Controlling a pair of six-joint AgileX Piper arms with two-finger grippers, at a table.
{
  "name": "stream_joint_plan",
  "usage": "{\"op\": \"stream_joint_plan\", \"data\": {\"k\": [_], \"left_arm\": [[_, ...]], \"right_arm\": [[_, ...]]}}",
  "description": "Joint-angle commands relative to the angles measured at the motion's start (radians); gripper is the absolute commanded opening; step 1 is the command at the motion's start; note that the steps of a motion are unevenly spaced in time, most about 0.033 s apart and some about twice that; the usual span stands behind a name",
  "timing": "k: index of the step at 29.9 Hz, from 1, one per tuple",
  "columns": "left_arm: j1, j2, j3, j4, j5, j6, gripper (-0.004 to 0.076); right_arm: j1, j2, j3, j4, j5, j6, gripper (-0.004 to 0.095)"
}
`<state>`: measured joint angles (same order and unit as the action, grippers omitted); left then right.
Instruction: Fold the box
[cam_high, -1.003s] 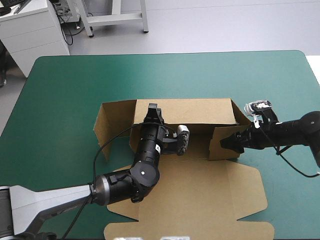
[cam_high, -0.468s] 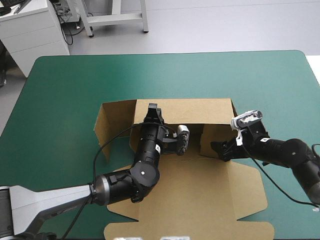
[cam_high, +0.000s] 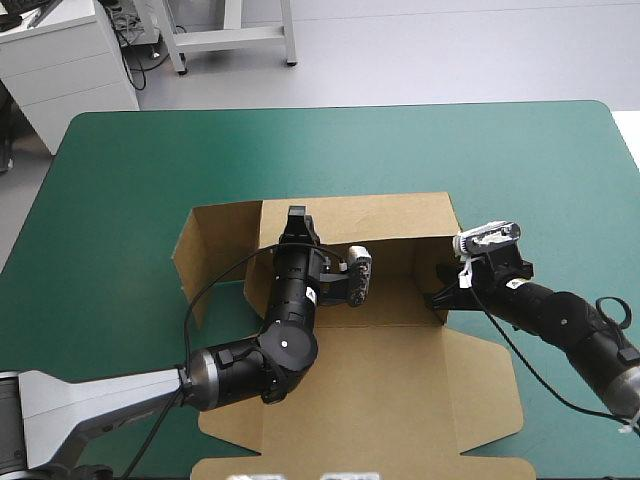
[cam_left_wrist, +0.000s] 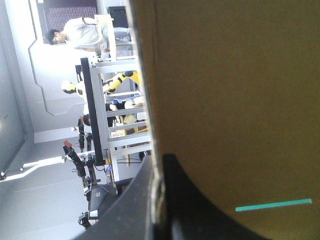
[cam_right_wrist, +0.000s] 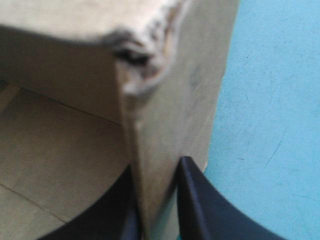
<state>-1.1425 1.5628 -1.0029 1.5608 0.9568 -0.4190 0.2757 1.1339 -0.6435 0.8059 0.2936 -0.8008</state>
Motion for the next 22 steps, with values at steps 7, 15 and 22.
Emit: {"op": "stream_joint_plan", "data": {"k": [7,15,22], "left_arm": [[-0.008,-0.029,-0.023,0.054,-0.046,-0.004,-0.0031],[-0.008,-0.029,-0.023,0.05,-0.066,-0.007,0.0247],[-0.008,-0.029,-0.023,0.074,-0.082,-0.128,0.0464]], "right_arm": [[0.012,-0.02,-0.029,0.03,-0.013,-0.037,-0.0018],[0.012,-0.02,-0.029,0.034,-0.013,-0.044,-0.0018],[0.012,-0.018,-0.029,0.037,-0.017,-0.044,-0.0018]]}}
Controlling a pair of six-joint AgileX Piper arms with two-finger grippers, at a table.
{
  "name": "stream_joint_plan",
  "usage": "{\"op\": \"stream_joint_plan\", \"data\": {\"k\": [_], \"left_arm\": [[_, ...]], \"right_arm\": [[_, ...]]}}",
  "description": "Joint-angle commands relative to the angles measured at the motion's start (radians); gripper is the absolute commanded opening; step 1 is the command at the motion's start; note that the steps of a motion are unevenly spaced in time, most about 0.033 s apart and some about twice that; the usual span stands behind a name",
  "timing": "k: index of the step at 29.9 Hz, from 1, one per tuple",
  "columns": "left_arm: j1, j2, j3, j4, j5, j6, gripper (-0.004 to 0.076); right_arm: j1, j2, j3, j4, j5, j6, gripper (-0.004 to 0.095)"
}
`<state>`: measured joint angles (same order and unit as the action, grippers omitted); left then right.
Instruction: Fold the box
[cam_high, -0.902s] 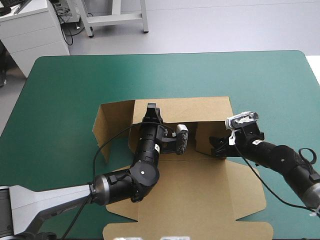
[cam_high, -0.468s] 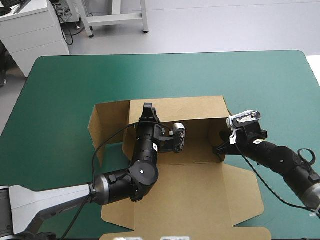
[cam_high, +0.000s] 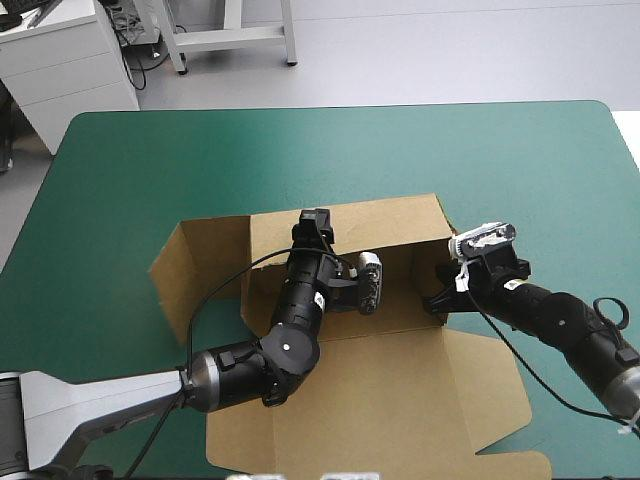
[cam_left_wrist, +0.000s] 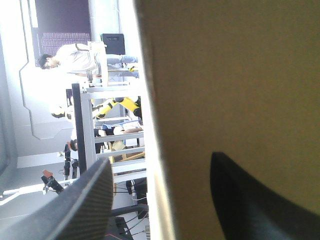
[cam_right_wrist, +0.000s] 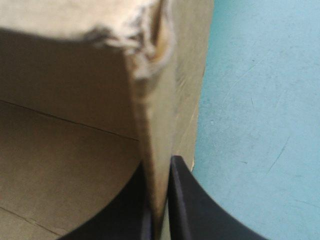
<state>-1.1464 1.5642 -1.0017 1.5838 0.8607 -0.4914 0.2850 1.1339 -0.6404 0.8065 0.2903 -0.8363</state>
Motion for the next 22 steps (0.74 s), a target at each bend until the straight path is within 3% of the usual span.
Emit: {"op": "stream_joint_plan", "data": {"k": [1,13,22], "left_arm": [[-0.004,-0.031,-0.024,0.051,0.014,-0.056,0.0463],[-0.066,-0.031,-0.024,0.155,0.08,-0.056,0.0463],[-0.128,-0.031,-0.024,0.158,0.095,-0.056,0.0463]], "right_arm": [[0.003,-0.018,-0.032,0.036,-0.019,-0.009,-0.0018],[0.001,0.001,-0.051,0.036,-0.243,-0.011,-0.0018],[0.001,0.157,-0.201,-0.002,-0.276,-0.011,-0.0018]]}}
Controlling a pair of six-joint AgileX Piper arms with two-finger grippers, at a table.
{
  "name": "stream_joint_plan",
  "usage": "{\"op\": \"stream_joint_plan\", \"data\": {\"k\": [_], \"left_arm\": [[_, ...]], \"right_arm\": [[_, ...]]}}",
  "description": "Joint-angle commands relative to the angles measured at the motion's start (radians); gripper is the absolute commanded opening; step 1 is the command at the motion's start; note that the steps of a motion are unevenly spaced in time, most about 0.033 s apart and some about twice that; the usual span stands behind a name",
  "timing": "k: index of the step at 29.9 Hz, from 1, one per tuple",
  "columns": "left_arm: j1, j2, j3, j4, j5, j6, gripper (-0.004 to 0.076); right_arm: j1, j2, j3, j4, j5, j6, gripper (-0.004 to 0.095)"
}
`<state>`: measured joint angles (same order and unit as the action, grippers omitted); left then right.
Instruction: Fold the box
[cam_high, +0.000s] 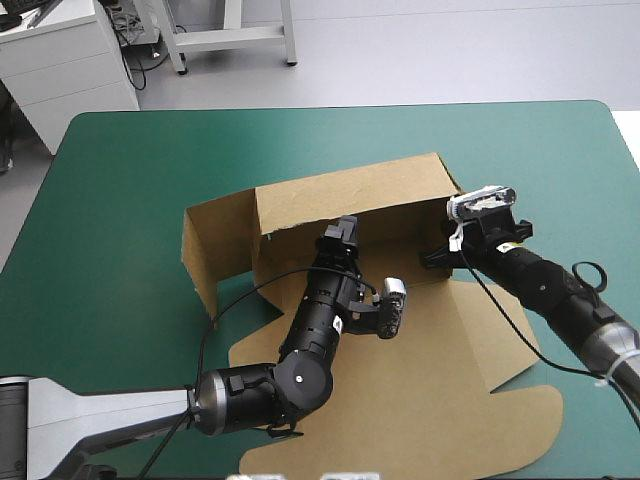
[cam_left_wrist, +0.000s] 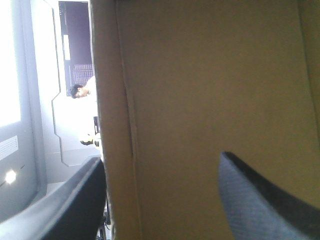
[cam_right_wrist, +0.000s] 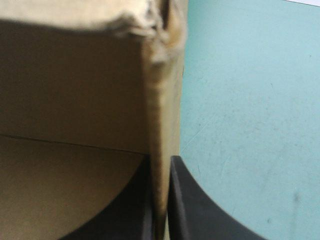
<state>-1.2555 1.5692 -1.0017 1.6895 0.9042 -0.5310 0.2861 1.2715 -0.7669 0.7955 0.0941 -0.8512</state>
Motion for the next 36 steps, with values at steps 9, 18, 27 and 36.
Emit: {"op": "stream_joint_plan", "data": {"k": [9,18,27,36], "left_arm": [[-0.025,-0.036,-0.024,0.02,0.054,-0.015,0.0359],[0.01,-0.074,-0.09,-0.203,-0.094,0.176,-0.0008],[0.176,-0.16,-0.303,-0.602,-0.203,0.432,-0.0008],[0.562,-0.258,-0.505,-1.105,-0.197,0.574,-0.0008]], "right_arm": [[0.0,0.118,-0.145,0.005,-0.073,-0.031,-0.0018],[0.0,0.122,-0.145,0.005,-0.051,-0.039,-0.0018],[0.0,0.122,-0.145,0.005,-0.029,-0.04,-0.0018],[0.0,0.122,-0.145,0.005,-0.029,-0.04,-0.0018]]}}
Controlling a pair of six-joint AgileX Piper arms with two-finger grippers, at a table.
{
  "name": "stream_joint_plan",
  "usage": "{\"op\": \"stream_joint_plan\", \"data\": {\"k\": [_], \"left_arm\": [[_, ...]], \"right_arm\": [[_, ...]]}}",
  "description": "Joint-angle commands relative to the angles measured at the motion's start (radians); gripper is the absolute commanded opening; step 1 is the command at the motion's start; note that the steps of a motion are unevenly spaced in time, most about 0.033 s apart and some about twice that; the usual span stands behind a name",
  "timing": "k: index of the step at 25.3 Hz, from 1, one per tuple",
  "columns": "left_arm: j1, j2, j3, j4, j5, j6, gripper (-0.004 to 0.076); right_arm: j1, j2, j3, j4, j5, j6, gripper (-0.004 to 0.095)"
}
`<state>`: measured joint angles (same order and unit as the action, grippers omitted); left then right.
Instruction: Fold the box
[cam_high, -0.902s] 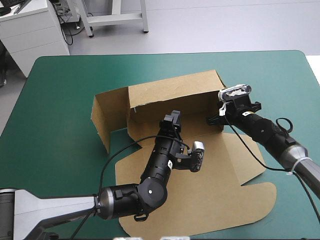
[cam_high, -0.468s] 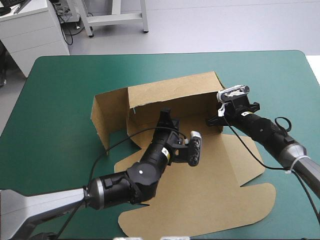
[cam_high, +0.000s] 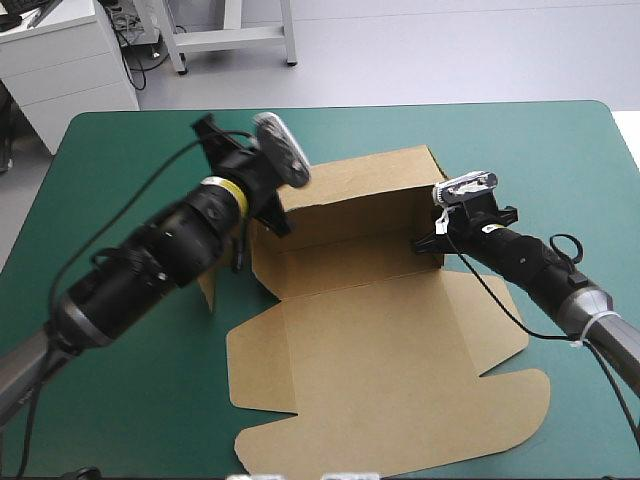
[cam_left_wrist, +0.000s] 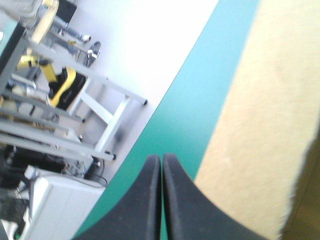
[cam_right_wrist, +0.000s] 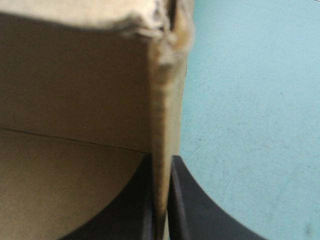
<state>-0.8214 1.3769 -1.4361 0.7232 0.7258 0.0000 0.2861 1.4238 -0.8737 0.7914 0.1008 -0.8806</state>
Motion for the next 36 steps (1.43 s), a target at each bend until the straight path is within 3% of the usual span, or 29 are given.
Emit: {"op": "stream_joint_plan", "data": {"k": [1,8,9,15,18,21,30,33,36], "left_arm": [[0.197,-0.078,-0.079,-0.2,-0.017,0.048,-0.0008],[0.715,-0.102,-0.086,-0.655,0.06,0.08,-0.0008],[0.852,-0.101,-0.068,-0.802,0.075,0.143,-0.0008],[1.217,-0.093,0.069,-1.241,0.167,0.267,-0.0009],[1.286,-0.093,0.179,-1.258,0.154,0.291,-0.0009],[1.31,-0.092,0.314,-1.37,0.064,0.293,-0.0009],[1.316,-0.092,0.409,-1.385,0.032,0.297,-0.0009],[1.316,-0.092,0.409,-1.385,0.032,0.297,-0.0009],[1.316,-0.092,0.409,-1.382,0.032,0.297,-0.0009]], "right_arm": [[0.0,-0.03,-0.038,0.009,-0.036,-0.013,-0.0018],[0.0,-0.03,-0.038,0.009,-0.034,-0.013,-0.0018],[0.0,-0.03,-0.038,0.009,-0.03,-0.013,-0.0018],[0.0,-0.029,-0.038,0.009,-0.01,-0.008,-0.0018],[0.0,-0.029,-0.038,0.009,0.002,-0.008,-0.0018],[0.0,-0.029,-0.038,0.009,0.0,-0.008,-0.0018],[0.0,-0.029,-0.062,0.02,0.009,0.022,-0.0016],[-0.002,-0.029,-0.13,0.016,0.067,0.101,-0.0016],[-0.002,-0.029,-0.225,-0.08,0.179,0.275,-0.0015]]}}
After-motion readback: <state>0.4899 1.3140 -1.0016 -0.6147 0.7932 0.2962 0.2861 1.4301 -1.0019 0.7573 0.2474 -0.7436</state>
